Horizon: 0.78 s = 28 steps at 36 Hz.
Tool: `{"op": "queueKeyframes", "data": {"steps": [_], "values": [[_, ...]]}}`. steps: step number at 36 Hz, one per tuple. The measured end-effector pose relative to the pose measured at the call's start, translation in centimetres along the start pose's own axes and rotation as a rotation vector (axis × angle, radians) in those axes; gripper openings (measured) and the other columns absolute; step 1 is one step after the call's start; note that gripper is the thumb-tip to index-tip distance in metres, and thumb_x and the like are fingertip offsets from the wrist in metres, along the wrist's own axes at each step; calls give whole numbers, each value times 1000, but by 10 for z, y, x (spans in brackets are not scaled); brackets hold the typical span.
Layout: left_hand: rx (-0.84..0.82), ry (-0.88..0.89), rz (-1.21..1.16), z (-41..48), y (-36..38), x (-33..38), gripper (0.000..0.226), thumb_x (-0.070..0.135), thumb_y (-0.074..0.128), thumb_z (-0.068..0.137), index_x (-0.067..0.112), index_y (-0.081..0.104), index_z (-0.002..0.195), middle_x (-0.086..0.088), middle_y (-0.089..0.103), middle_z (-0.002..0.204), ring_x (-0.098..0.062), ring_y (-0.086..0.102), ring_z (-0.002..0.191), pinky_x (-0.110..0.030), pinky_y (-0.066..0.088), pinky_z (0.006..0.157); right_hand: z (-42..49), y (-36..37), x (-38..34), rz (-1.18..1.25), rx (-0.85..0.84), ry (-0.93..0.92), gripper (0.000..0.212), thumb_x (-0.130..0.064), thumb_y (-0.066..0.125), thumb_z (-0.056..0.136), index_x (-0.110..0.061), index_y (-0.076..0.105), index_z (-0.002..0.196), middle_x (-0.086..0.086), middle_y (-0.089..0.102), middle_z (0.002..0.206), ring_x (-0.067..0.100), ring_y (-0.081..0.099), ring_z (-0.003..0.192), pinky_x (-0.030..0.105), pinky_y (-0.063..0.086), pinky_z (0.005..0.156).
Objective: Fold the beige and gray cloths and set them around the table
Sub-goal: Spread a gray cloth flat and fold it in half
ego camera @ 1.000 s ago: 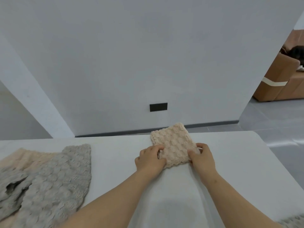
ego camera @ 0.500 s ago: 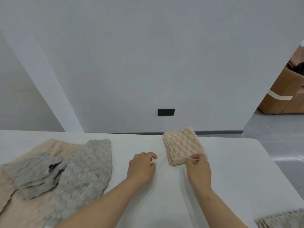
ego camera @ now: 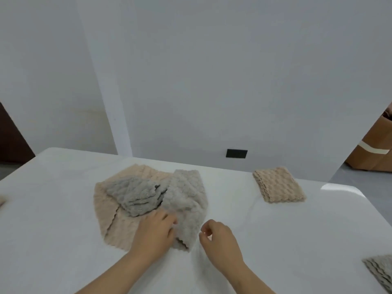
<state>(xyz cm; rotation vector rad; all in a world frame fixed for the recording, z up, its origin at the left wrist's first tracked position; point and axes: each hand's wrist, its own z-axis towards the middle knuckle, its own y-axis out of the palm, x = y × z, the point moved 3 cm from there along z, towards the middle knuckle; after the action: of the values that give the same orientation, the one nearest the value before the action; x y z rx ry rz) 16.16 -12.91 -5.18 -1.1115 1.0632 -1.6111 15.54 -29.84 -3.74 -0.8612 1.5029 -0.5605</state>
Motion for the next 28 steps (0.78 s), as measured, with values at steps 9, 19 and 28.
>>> {"op": "queueKeyframes", "data": {"steps": [9, 19, 28], "values": [[20, -41, -80, -47, 13, -102, 35, 23, 70, 61, 30, 55, 92, 5, 64, 96, -18, 65, 84, -31, 54, 65, -6, 93, -65, -96, 98, -72, 37, -29, 45, 92, -26, 45, 129, -8, 46, 131, 13, 42, 120, 20, 33, 95], [147, -20, -104, -68, 35, -144, 28, 43, 42, 78, 31, 64, 91, 13, 62, 91, -9, 56, 89, -25, 47, 73, 2, 141, -57, -125, 317, 66, 49, -31, 46, 89, -30, 31, 136, -12, 48, 133, 16, 39, 120, 28, 29, 100], [168, -66, -119, -97, 34, -139, 27, 30, 43, 93, 26, 56, 117, 11, 52, 120, -13, 43, 117, -27, 30, 96, -12, 152, -54, -310, 429, 51, 30, -32, 40, 93, -26, 53, 119, -1, 55, 121, 24, 45, 113, 33, 33, 94]]}}
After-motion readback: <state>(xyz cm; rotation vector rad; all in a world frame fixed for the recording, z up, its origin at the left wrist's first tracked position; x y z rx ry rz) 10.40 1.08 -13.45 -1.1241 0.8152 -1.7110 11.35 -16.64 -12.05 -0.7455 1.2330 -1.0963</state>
